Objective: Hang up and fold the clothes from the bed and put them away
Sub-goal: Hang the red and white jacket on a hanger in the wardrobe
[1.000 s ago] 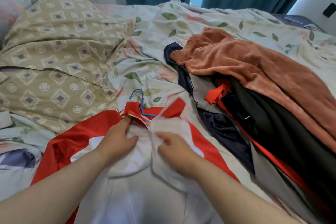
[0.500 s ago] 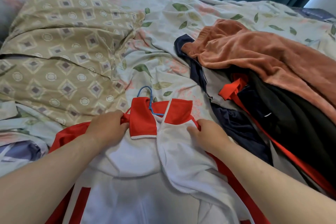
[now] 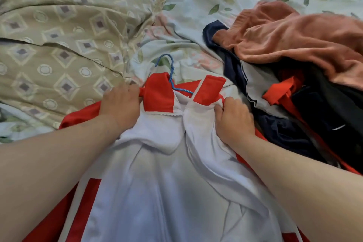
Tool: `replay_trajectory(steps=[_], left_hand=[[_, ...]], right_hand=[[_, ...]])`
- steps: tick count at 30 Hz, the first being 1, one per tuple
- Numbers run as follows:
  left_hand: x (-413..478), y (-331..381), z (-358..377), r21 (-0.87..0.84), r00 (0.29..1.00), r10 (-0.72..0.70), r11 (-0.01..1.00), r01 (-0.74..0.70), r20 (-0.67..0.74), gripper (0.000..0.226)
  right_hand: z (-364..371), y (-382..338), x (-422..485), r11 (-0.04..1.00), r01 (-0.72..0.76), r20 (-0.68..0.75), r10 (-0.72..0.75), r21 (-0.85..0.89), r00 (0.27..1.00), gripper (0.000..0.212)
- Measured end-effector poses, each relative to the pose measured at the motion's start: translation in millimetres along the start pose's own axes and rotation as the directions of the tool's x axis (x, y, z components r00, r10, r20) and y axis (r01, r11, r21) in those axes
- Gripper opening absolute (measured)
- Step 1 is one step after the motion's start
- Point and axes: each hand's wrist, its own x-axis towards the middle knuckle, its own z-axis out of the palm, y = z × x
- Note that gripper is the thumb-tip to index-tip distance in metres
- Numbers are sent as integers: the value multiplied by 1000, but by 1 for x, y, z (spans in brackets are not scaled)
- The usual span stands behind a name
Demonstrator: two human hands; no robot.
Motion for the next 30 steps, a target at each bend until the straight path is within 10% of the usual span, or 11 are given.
replay_trajectory(steps=[23,30], left_hand=[[33,-13,11,-289,985,-62,951,107,159,55],[-5,-3,-44,-744,944,-101,593,310,313,26]], right_hand=[[18,0,59,977,207,33,-205,-49,978,34],[-39,-6,8,971,39,141,-74,236,987,35]])
